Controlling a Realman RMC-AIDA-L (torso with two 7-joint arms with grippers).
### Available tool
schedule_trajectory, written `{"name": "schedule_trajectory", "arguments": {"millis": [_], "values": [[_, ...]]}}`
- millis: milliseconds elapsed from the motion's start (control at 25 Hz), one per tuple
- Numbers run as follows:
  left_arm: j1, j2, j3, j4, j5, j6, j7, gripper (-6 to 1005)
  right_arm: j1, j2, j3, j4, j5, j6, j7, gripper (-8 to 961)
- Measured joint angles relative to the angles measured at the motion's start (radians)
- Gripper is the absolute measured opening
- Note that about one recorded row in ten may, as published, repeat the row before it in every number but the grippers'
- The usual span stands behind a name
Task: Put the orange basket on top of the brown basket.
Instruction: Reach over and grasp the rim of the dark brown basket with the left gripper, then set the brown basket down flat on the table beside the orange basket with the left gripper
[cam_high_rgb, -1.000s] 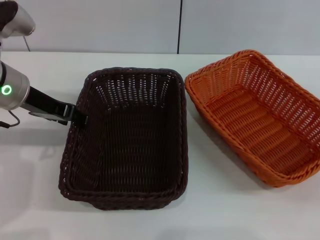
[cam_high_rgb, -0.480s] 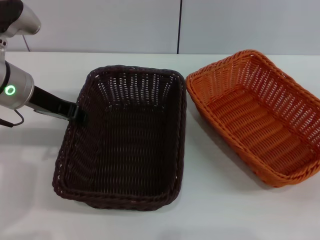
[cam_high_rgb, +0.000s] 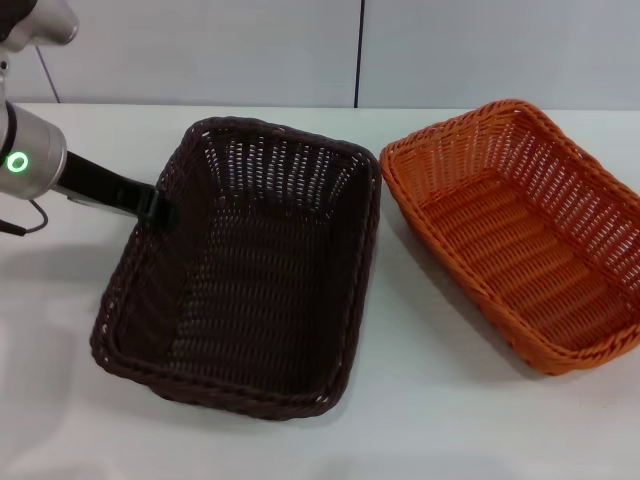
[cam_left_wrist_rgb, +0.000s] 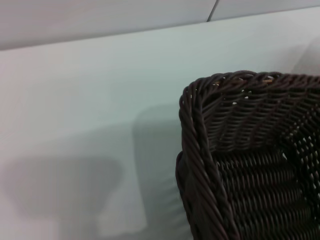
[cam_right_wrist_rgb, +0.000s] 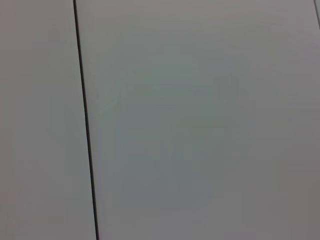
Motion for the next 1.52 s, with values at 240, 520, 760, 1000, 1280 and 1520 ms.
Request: {"name": "schedule_trajectory", "arguments": {"millis": [240, 520, 760, 1000, 1280, 1520], "values": [[0.004, 0.002, 0.000, -0.061, -0.001, -0.020, 0.011, 239, 0.002, -0.001, -0.001, -0.001, 0.000, 0.000, 0.000, 839], [-0.006, 0.006, -0.037, -0.126, -0.024, -0.080, 0.052, 233, -0.006, -0.001, 0.004, 0.002, 0.000, 0.000, -0.001, 839], [-0.032, 0.039, -0.088, -0.205, -0.179, -0.234, 0.146, 216, -0.008, 0.001, 0.008, 0.006, 0.000, 0.000, -0.001, 839], [-0.113, 0.063, -0.081, -0.054, -0.220, -0.284, 0.185, 209, -0.009, 0.005, 0.009, 0.006, 0.000, 0.000, -0.001, 839], [-0.241, 0.051, -0.083, 0.209, -0.217, -0.249, 0.296, 214, -0.011, 0.005, 0.009, 0.007, 0.000, 0.000, -0.001, 839], [-0.294, 0.020, -0.079, 0.295, -0.217, -0.190, 0.327, 218, -0.024, 0.005, 0.009, 0.007, 0.000, 0.009, -0.001, 839]]}}
